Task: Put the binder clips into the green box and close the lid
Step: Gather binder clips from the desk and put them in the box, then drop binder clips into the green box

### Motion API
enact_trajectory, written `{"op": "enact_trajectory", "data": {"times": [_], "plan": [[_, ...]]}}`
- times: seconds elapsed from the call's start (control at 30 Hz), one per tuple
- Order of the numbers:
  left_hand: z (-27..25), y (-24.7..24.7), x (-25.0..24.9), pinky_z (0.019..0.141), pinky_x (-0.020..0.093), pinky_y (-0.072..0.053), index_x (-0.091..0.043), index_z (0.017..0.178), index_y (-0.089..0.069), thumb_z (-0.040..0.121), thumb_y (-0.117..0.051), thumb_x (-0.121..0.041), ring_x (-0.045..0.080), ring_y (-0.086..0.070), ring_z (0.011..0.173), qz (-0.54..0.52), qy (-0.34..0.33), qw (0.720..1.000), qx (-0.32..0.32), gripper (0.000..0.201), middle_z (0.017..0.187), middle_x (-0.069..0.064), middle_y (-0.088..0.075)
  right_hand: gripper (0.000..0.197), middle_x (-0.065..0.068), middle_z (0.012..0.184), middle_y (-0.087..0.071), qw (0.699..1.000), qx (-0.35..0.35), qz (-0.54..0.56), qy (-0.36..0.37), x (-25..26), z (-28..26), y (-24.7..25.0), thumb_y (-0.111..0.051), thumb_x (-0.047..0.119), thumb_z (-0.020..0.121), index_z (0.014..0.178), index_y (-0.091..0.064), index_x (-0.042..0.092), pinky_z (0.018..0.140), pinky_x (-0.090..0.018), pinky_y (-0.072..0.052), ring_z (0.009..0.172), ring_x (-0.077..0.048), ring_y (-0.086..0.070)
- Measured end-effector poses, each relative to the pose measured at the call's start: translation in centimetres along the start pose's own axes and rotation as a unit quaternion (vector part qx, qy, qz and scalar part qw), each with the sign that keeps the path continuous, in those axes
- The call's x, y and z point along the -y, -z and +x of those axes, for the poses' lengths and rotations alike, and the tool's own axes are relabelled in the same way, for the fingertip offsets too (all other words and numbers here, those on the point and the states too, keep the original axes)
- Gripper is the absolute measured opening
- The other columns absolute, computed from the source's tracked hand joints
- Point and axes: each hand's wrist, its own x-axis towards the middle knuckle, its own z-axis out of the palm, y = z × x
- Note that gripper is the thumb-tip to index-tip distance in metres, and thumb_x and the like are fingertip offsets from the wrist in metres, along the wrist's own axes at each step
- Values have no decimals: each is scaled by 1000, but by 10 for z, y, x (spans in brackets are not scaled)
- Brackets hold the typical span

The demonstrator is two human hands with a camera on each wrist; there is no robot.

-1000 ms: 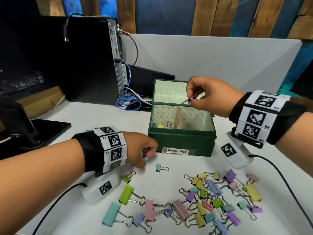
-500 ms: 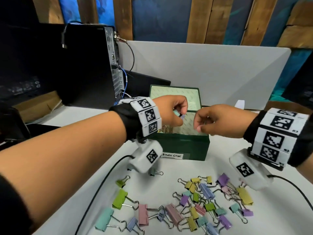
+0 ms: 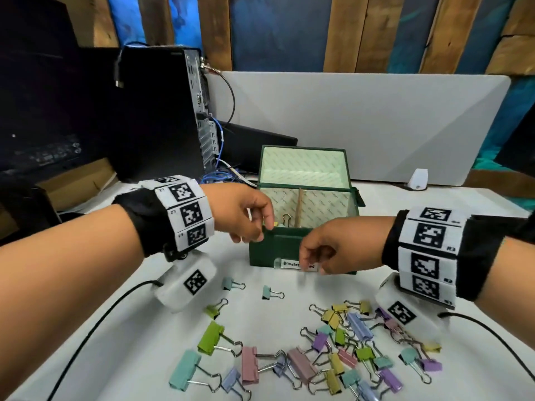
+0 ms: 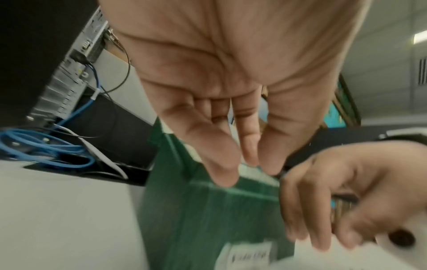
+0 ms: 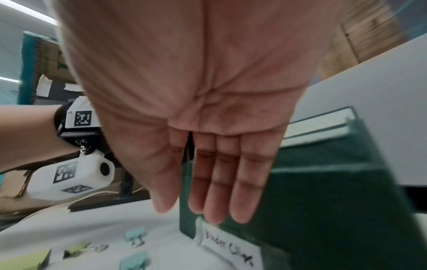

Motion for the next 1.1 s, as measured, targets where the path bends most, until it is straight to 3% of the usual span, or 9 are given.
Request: {"op": "enact_trajectory", "data": {"times": [0.07, 0.17, 0.27, 0.5, 0.67, 0.8, 0.87, 0.97, 1.1], "plan": [[-14, -6, 13, 65, 20, -51, -33, 91, -64, 74, -71, -14, 10, -66, 69, 99, 37, 993, 55, 26, 86, -12, -63, 35, 22, 93, -52, 999, 19, -26, 31, 11, 11, -5, -55, 14, 87, 115, -60, 35, 66, -9, -42, 79, 5, -54], [-28, -22, 28, 87, 25, -49, -40, 113, -56, 71, -75, -26, 11, -63, 101, 206, 60, 968, 133, 48, 106, -18, -52, 48, 10, 130, -49, 992, 68, -77, 78, 25, 27, -15, -57, 13, 86, 124, -54, 41, 95, -34, -47, 111, -12, -52], [-35, -34, 40, 96, 30, -46, -44, 125, -47, 71, -75, -28, 10, -52, 114, 237, 41, 956, 170, 63, 125, -11, -48, 54, 4, 143, -41, 984, 111, -97, 103, 37, 38, -26, -58, 11, 86, 131, -49, 39, 105, -38, -40, 127, -17, -44], [-42, -47, 50, 85, 17, -44, -37, 118, -57, 74, -72, -21, 11, -48, 118, 224, 2, 961, 160, 49, 129, -9, -45, 36, 1, 122, -55, 986, 58, -119, 102, 38, 42, -36, -62, 14, 84, 118, -60, 26, 91, -28, -44, 110, -17, -53], [-41, -51, 51, 87, 25, -50, -22, 99, -67, 74, -72, -19, 10, -56, 98, 209, 2, 970, 121, 26, 112, -9, -53, 21, -1, 109, -63, 988, 45, -115, 95, 32, 41, -37, -59, 8, 83, 101, -66, 17, 66, -19, -39, 92, -15, -55], [-38, -53, 52, 84, 28, -51, -20, 93, -66, 73, -68, -13, 10, -55, 89, 212, 2, 971, 111, 21, 97, -9, -48, 21, -2, 105, -62, 989, 46, -115, 85, 30, 34, -33, -57, 4, 81, 95, -65, 16, 70, -22, -42, 93, -18, -57], [-37, -55, 52, 83, 29, -50, -20, 91, -64, 71, -67, -14, 11, -52, 86, 223, 5, 969, 110, 21, 95, -9, -46, 19, 0, 104, -59, 990, 11, -114, 87, 31, 25, -24, -56, 8, 82, 95, -63, 19, 75, -24, -46, 92, -17, -56], [-36, -55, 52, 80, 29, -49, -24, 84, -60, 71, -66, -15, 11, -48, 79, 231, 12, 967, 108, 17, 91, -9, -43, 19, 4, 105, -53, 985, -124, -93, 79, 26, 10, -1, -53, 12, 86, 98, -62, 24, 83, -27, -48, 91, -14, -54], [-36, -46, 47, 80, 31, -52, -33, 67, -49, 70, -66, -11, 13, -54, 76, 194, 18, 978, 78, 28, 93, -8, -47, 16, 4, 102, -46, 918, -391, -22, 65, 6, -3, 31, -57, 10, 85, 96, -64, 18, 80, -29, -46, 88, -17, -52]]}}
